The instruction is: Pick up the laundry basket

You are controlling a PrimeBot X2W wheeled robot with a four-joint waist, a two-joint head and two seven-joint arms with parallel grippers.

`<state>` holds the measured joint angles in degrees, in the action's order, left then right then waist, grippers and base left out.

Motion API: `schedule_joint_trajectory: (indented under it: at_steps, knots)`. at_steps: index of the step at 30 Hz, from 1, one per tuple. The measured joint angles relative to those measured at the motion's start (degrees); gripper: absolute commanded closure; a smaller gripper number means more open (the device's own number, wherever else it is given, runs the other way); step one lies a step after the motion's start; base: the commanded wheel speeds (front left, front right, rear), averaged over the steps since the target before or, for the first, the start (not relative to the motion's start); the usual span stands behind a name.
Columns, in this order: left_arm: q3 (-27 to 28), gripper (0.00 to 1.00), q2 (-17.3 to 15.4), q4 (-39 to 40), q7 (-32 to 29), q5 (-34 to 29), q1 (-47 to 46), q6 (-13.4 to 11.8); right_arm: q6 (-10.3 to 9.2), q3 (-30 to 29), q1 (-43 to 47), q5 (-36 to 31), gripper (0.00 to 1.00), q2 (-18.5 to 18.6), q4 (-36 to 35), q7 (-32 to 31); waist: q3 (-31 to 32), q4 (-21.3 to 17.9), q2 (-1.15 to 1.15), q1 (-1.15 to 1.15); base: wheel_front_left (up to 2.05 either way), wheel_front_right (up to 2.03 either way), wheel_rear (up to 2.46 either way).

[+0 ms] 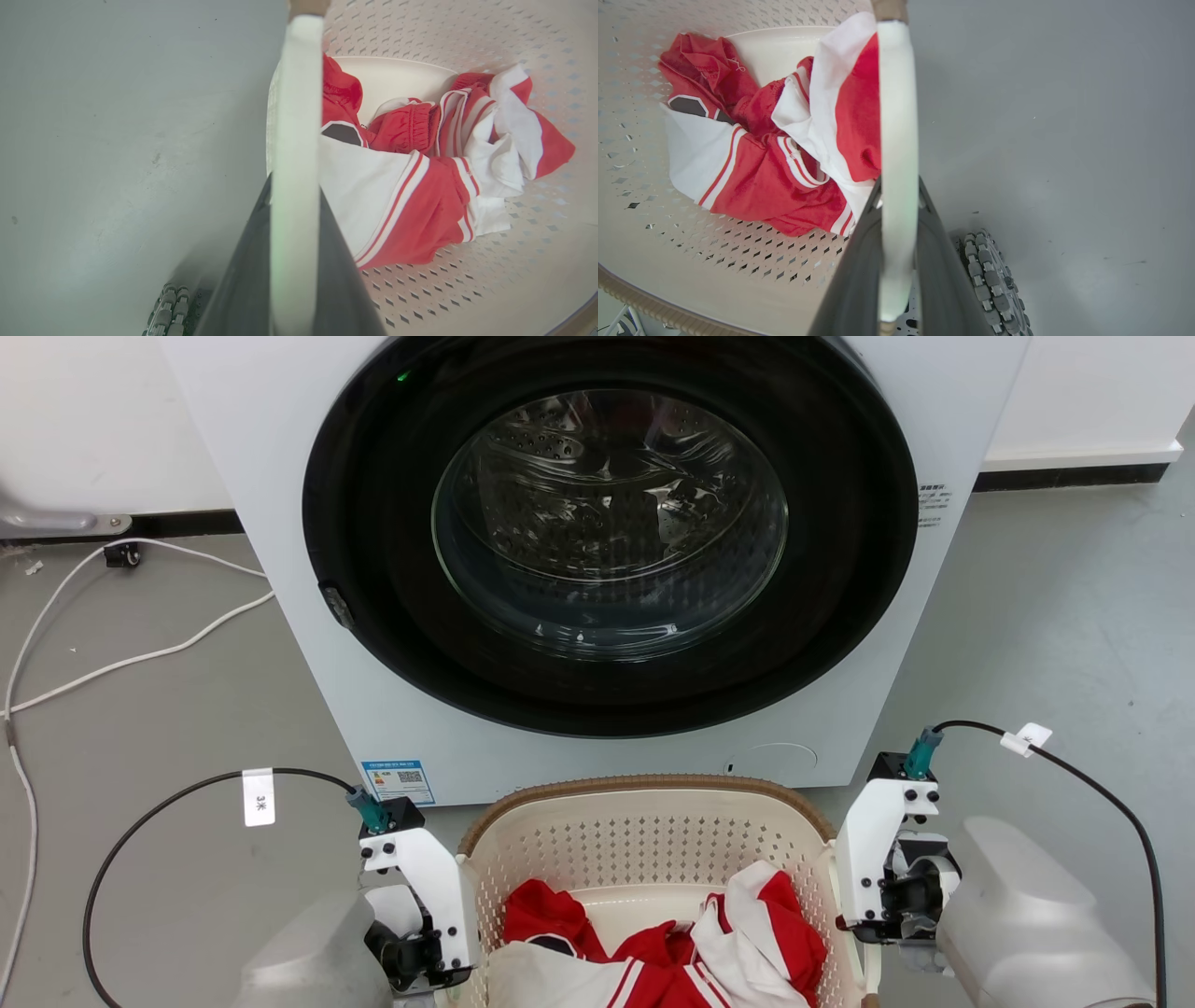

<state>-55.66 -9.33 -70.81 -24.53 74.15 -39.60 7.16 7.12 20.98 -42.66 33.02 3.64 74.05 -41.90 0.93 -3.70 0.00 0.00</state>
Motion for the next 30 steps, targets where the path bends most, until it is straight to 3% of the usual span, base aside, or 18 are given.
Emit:
schedule_joint_trajectory:
  at_steps: [30]
  knots:
    - [-1.04,1.0,0.01,-0.22,0.46,1.16,0.01,0.01,0.0,-0.96,0.44,-0.73,1.0,-0.09,-0.01,-0.02,0.04,-0.02,0.0,0.0,0.0,0.0,0.0]
